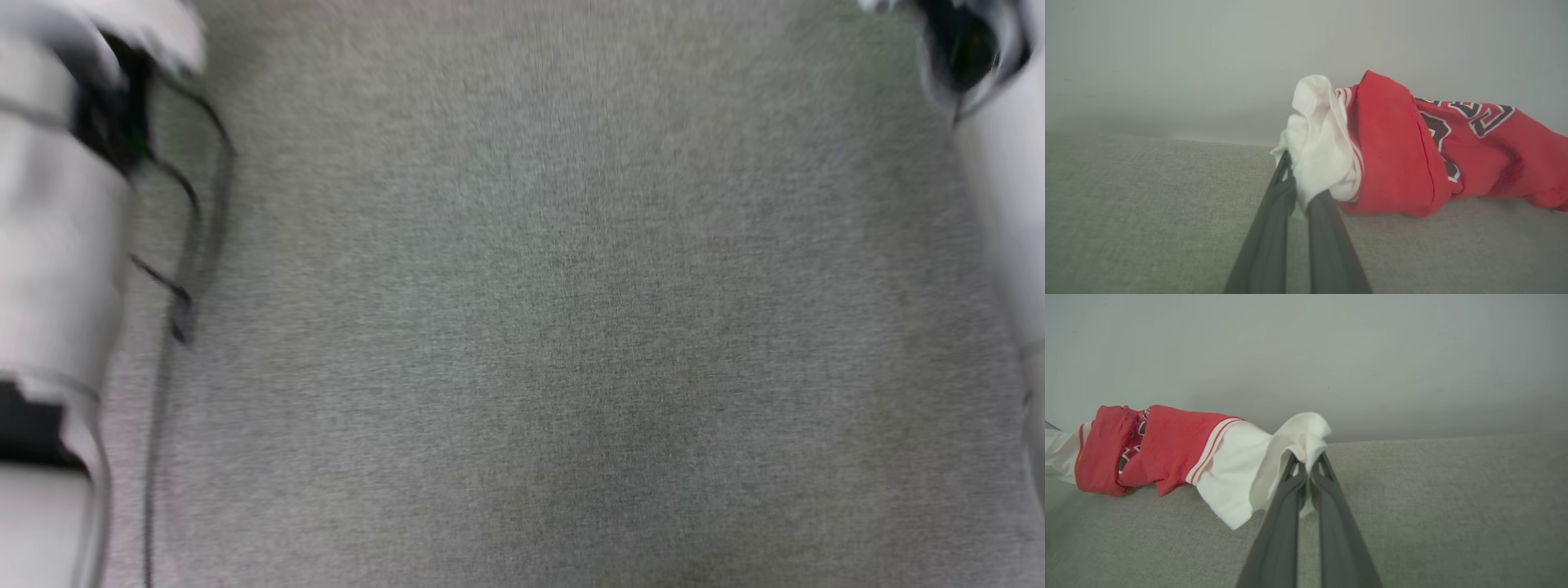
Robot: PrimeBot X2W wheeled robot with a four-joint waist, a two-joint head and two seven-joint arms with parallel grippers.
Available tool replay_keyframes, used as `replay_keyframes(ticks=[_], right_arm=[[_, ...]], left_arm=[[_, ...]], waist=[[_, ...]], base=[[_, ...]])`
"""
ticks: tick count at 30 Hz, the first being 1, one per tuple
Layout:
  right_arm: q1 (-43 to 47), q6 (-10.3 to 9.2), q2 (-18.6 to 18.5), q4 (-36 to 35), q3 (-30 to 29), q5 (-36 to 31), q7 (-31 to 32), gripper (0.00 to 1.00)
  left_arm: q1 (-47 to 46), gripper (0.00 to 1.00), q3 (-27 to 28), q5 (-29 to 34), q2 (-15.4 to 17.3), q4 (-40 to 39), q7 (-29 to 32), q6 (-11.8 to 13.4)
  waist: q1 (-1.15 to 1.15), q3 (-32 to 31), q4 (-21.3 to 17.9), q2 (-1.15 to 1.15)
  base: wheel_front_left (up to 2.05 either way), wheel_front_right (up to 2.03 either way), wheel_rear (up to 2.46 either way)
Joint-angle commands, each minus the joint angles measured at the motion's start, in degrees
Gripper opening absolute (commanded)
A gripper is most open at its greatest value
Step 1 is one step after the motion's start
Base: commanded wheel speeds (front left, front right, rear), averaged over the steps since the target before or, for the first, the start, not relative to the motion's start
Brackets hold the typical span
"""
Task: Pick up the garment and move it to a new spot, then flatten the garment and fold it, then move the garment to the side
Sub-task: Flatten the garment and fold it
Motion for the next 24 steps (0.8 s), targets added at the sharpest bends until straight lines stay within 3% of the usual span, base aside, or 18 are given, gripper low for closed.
replay_keyframes(ticks=[1, 12, 24], right_arm=[[2.63, -0.02, -0.72, -0.73, 0.79, 1.11, -0.23, 0.0], [30.44, -0.02, -7.21, -11.07, 5.53, 10.92, -1.34, 0.0], [54.96, -0.04, -11.78, -23.05, 0.77, 13.13, 0.65, 0.0]], left_arm=[[2.58, 0.0, 0.11, -0.87, 0.25, -1.22, -0.4, -0.06], [35.28, 0.0, 5.41, -0.29, 1.67, -18.51, -0.35, 0.05], [62.14, 0.0, 10.72, 1.89, 3.76, -35.94, 0.43, 7.78]], waist=[[-0.01, -3.65, 0.78, 0.0], [-0.01, -18.53, 1.95, 0.0], [-0.01, -29.65, 2.46, 0.0]], base=[[0.0, 0.0, 0.0], [0.0, 0.0, 0.0], [0.0, 0.0, 0.0]])
